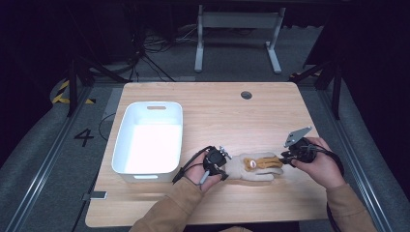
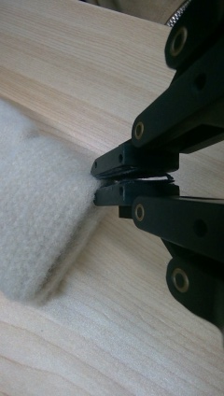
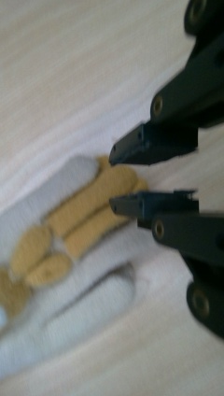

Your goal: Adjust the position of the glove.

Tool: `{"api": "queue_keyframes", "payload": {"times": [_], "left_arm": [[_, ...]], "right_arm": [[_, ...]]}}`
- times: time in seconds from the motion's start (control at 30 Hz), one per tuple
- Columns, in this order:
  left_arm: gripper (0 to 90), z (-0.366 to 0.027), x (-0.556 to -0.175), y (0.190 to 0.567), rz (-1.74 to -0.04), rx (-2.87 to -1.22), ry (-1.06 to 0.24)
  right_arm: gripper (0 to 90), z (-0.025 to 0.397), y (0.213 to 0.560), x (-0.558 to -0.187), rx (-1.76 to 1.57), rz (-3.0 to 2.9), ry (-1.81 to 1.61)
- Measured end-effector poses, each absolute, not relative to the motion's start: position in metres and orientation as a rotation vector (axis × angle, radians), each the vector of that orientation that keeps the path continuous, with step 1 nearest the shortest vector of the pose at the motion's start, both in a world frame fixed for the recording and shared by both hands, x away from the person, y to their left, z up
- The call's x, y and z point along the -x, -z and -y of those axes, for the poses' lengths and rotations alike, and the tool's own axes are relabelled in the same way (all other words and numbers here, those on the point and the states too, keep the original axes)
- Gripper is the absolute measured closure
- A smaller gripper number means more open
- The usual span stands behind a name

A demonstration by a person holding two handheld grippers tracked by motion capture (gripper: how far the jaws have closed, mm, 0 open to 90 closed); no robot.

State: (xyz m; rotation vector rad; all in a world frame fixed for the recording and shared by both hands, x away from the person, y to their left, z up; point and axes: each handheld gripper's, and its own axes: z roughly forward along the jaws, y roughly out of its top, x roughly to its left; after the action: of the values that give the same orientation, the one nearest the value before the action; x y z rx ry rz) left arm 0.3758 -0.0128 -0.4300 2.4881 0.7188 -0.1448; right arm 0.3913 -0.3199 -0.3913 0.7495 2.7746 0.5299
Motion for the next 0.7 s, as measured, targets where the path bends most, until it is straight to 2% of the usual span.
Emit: {"api": "queue_keyframes", "payload": {"times": [0.07,0.3,0.4,0.57,0.7], "left_arm": [[86.1,0.012,-0.376,0.430,-0.711,-2.497,0.145],[87.4,0.012,-0.377,0.431,-0.720,-2.499,0.165],[85.5,0.011,-0.377,0.430,-0.731,-2.490,0.165],[66.6,0.007,-0.376,0.423,-0.740,-2.458,0.131],[57.0,0.003,-0.375,0.413,-0.734,-2.431,0.083]], "right_arm": [[83.9,0.317,0.396,-0.391,-0.737,-2.828,-0.530],[82.1,0.313,0.419,-0.400,-0.766,-2.836,-0.446],[82.0,0.316,0.416,-0.400,-0.783,-2.819,-0.464],[82.1,0.321,0.401,-0.395,-0.790,-2.778,-0.522],[81.7,0.326,0.394,-0.394,-0.789,-2.751,-0.551]]}}
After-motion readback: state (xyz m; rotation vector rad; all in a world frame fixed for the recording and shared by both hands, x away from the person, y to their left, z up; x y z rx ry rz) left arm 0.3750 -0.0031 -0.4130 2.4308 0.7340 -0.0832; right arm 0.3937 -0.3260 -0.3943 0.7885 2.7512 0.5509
